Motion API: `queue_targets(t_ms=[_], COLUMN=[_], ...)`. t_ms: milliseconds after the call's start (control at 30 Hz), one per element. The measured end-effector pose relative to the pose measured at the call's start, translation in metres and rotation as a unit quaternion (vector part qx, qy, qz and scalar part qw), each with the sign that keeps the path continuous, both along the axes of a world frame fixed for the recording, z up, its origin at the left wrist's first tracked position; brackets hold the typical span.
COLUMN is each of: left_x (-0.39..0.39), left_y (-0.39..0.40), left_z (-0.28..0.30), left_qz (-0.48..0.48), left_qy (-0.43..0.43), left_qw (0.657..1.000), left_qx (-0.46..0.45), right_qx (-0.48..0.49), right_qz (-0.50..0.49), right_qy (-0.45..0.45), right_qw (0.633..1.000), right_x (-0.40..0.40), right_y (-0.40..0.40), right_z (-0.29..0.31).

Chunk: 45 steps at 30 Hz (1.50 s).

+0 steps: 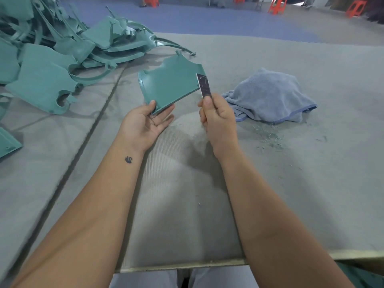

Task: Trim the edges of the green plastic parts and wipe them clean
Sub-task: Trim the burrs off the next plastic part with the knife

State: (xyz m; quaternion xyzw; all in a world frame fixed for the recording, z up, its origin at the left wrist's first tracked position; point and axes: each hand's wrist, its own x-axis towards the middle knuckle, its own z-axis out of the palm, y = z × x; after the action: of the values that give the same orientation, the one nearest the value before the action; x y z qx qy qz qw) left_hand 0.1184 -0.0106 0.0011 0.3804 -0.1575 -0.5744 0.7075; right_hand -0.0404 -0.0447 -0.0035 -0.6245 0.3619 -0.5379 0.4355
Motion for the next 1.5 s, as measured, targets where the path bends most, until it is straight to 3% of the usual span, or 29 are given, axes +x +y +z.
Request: queue_targets(t_ms=[533,667,767,900,1167,1267,1367,1500], left_x=[0.006,0.005,0.005,0.003,-0.004,-0.007,-0.009,-0.010], left_y=[-0.004,-0.004,-0.002,0.000,0.006,0.006,0.005,0.005], left_z=[-0.005,-0.004,-0.003,-0.002,0.003,0.004,0.004,0.004], left_qz=[0.033,0.009,0.008,0.007,-0.036,-0.034,-0.037,-0.042], left_qy=[0.003,-0.015,0.003,0.016,-0.001,0.018,0.009,0.011], left_qw=[0.999,1.000,1.000,1.000,0.995,0.994,0.994,0.994], left_qx=[0.013,0.001,-0.007,-0.014,-0.092,-0.099,-0.101,-0.098], right_qx=[0.020,-0.011,0.014,0.130,0.062,0.043,0.061,0.041], right_qz=[0.050,0.096,0.107,0.098,0.120,0.134,0.169,0.135], right_qy=[0.055,0.174,0.118,0.006,0.050,0.106,0.096,0.121], right_qw=[0.997,0.980,0.987,0.987,0.990,0.984,0.979,0.983], right_x=[-0.002,0.005,0.003,-0.003,0.008,0.012,0.012,0.013], right_y=[-0.003,0.001,0.004,0.001,0.013,0.016,0.017,0.013], right_z=[-0.007,-0.008,-0.004,0.005,0.007,0.006,0.005,0.003])
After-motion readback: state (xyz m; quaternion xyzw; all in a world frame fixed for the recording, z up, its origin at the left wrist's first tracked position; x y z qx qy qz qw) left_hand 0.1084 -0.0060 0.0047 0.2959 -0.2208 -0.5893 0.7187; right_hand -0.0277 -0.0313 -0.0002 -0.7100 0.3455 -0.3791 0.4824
